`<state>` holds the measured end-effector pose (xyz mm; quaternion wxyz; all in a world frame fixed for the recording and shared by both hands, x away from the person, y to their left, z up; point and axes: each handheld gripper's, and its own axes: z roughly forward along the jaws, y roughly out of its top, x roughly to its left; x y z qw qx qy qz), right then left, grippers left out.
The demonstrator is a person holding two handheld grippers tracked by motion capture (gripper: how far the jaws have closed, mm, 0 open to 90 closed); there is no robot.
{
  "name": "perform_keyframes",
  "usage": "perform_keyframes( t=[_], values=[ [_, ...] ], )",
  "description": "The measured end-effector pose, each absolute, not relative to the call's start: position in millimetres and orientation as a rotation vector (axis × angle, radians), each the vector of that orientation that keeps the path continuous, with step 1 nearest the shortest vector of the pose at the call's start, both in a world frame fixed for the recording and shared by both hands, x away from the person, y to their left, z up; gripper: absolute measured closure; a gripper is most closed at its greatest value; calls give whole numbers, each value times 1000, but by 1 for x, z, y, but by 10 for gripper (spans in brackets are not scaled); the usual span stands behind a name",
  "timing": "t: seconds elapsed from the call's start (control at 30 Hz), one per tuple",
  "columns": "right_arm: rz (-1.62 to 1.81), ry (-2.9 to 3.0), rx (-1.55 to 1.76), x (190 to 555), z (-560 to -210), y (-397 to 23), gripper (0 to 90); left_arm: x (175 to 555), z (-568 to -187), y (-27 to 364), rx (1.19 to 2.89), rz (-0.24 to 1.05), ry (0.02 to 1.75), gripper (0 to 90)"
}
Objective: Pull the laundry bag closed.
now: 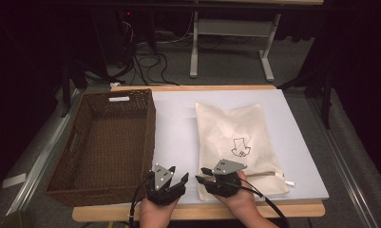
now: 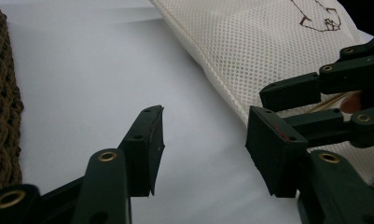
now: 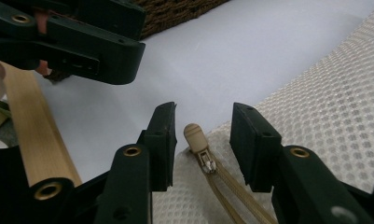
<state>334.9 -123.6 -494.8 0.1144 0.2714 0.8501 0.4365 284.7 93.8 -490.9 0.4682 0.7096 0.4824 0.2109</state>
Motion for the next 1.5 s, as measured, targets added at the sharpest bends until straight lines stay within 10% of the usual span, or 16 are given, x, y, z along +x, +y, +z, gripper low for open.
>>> perform_keyframes(
  t=[0.3, 1.23, 1.5],
  values=[
    [1251, 2500, 794, 336, -497, -122, 810, 285, -491, 93, 1748, 515, 1176, 469],
    [1293, 2531, 884, 331, -504, -158, 874, 288, -511, 49, 1885, 348, 1074, 461],
    [1295, 2528, 892, 330, -503, -160, 876, 301, -523, 48, 1885, 223, 1118, 599]
  ],
)
